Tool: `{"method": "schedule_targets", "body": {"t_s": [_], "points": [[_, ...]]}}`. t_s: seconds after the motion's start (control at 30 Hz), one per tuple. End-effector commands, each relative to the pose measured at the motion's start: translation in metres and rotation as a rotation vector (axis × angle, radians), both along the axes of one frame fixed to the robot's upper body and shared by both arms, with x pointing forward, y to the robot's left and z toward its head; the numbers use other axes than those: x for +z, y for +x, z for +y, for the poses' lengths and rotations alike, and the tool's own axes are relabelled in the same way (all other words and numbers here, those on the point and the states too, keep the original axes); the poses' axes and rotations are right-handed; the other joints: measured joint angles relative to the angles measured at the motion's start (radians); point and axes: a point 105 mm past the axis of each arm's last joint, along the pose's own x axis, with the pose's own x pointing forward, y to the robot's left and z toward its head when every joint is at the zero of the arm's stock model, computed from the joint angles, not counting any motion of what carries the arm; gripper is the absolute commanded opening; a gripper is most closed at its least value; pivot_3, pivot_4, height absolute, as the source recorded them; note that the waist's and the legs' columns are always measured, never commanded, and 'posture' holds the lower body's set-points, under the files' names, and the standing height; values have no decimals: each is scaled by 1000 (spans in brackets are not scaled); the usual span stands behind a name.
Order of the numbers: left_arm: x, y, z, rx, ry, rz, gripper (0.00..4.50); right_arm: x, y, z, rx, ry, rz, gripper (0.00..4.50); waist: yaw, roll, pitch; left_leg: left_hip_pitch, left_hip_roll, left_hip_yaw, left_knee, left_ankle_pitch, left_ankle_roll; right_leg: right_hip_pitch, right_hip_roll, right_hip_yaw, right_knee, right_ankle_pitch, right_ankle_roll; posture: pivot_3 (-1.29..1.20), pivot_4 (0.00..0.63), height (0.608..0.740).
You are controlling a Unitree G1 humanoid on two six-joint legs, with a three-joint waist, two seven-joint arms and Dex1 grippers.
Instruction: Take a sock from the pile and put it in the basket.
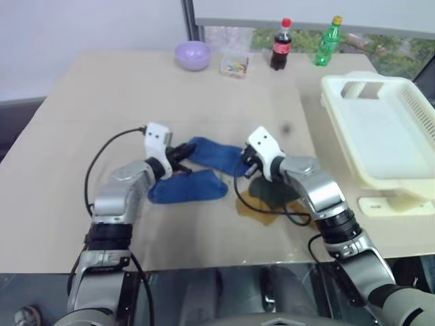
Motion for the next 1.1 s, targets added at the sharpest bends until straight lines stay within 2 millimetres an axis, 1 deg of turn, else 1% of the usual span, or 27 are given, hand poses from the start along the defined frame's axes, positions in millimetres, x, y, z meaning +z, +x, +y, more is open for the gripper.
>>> {"method": "schedule_targets", "body": {"t_s": [0.03, 0.13, 0.2, 0.23, 0.27, 0.3, 0.37, 0.47, 0.57, 0.6, 0.73, 0.8, 0.87, 0.9, 0.93, 0.97, 1.0, 1.03, 1.1], "points": [[31, -27, 10, -6, -33, -87, 431, 35, -7, 8, 79, 64, -84, 0, -2, 0, 0, 0, 0, 0, 0, 0, 0, 0, 0, 0, 0, 0, 0, 0, 150, 740], [35, -48, 20, 38, -52, -81, 431, 43, -14, 16, 135, 71, -100, 0, -7, 0, 0, 0, 0, -1, 0, 0, 0, 0, -1, 0, -1, 0, 0, 0, 150, 740], [34, -65, 27, 71, -63, -64, 431, 47, -23, 23, 196, 81, -90, 0, -9, 0, 0, -1, 0, -2, 0, 0, 0, 0, -2, 0, -1, 0, 0, 0, 150, 740], [32, -75, 30, 84, -59, -46, 431, 46, -32, 28, 250, 75, -78, 0, -10, 0, 0, -1, 0, -2, 0, 0, 0, -1, -2, 0, -1, 0, 0, 0, 150, 740], [30, -82, 32, 93, -55, -33, 431, 45, -37, 30, 287, 70, -69, 0, -11, 0, 0, -1, 0, -2, 0, 0, 0, -1, -3, 0, 0, 0, 0, 0, 150, 740], [26, -89, 34, 96, -46, -9, 431, 41, -44, 34, 331, 63, -48, 0, -11, 0, 0, 0, 0, -3, 0, 0, 0, 0, -3, 0, -1, 0, 0, 0, 150, 740], [16, -101, 40, 105, -23, 40, 431, 33, -52, 39, 376, 48, -16, 0, -10, 0, 0, 0, 0, -3, 0, 0, 0, 0, -3, 0, 0, 0, 0, 0, 150, 740], [5, -109, 50, 133, 2, 85, 431, 24, -52, 46, 391, 57, 30, 0, -11, 0, 0, 3, 0, -2, -1, 0, 0, 1, -3, 0, 0, 0, 0, 0, 150, 740], [1, -112, 56, 145, 3, 97, 431, 15, -52, 49, 414, 34, 47, 0, -7, -1, 0, 4, 0, -1, 0, 0, 0, 2, -3, -1, 0, -1, -2, 0, 150, 740], [1, -112, 57, 147, 5, 97, 431, 15, -52, 49, 419, 31, 47, 0, -6, -1, 0, 3, -1, -1, 0, 0, 0, 2, -3, -1, 0, -2, -4, 0, 150, 740], [7, -105, 54, 129, 2, 66, 431, 17, -38, 47, 371, 25, 10, 0, -7, -1, 0, 3, -1, -1, 0, 0, 0, 2, -3, 0, -1, -2, -4, 0, 150, 740], [6, -97, 47, 88, 4, 71, 431, 19, -32, 45, 353, 24, -3, 0, -6, -1, 0, 3, -1, -1, 0, 0, 0, 2, -3, 0, -1, -2, -4, 0, 150, 740], [2, -83, 40, 60, 23, 80, 431, 18, -26, 43, 335, 13, -14, 0, -3, -1, 0, 3, -1, 0, 0, 0, 0, 2, -3, 0, 0, -2, -4, 0, 150, 740], [1, -77, 35, 44, 32, 82, 954, 17, -24, 42, 327, 5, -22, 0, -1, -1, 0, 3, -1, 0, 0, 0, 0, 2, -3, 0, 0, -2, -4, 0, 150, 740], [0, -70, 33, 49, 36, 83, 1261, 17, -23, 41, 322, 1, -28, 0, -1, -1, 0, 3, -2, 1, 0, 0, 0, 2, -3, 0, 0, -2, -4, 0, 150, 740], [-2, -61, 35, 74, 61, 82, 1716, 17, -22, 41, 317, 1, -29, 0, 0, -1, 0, 3, -2, 1, 0, 0, 0, 2, -3, 0, -1, -2, -3, 0, 150, 740], [-4, -52, 36, 99, 82, 80, 2306, 17, -21, 40, 314, 1, -31, 0, 2, -1, 0, 3, -2, 1, 0, 0, 0, 2, -3, 0, -1, 0, 0, 0, 150, 740], [-5, -45, 36, 108, 84, 84, 2724, 17, -20, 40, 310, 1, -32, 0, 3, -1, 0, 2, -2, 1, 0, 0, 0, 2, -2, 0, -1, 0, 0, 0, 150, 740], [-11, -32, 32, 112, 97, 110, 2724, 16, -18, 38, 301, -1, -34, 0, 4, -1, 0, 2, -1, 1, -1, 0, 0, 1, -2, 0, -1, 0, 0, 0, 150, 740]]}}
